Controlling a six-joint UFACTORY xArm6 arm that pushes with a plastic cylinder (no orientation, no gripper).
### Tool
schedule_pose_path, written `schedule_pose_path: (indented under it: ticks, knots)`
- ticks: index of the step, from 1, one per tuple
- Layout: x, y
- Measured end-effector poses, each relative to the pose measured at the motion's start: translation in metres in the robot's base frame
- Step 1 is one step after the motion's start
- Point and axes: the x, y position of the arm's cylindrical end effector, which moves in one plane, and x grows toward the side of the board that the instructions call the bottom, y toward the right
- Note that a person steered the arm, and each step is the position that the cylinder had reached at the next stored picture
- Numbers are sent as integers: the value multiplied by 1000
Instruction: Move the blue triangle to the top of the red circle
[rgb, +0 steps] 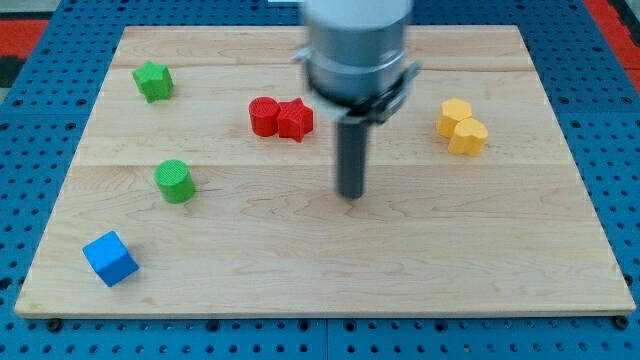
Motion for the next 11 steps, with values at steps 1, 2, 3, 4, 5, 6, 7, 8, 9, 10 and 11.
schedule_pose_path:
  ticks: [1, 2, 3, 4, 5, 6, 7, 8, 9, 10, 11]
  knots:
    - [-73, 19]
    - [-139, 26]
    - [-191, 111]
    - [-237, 112]
    - [-222, 6]
    - [-164, -32]
    - [-137, 12]
    - [-122, 30]
    - [-149, 19]
    - [-152, -32]
    - [-148, -83]
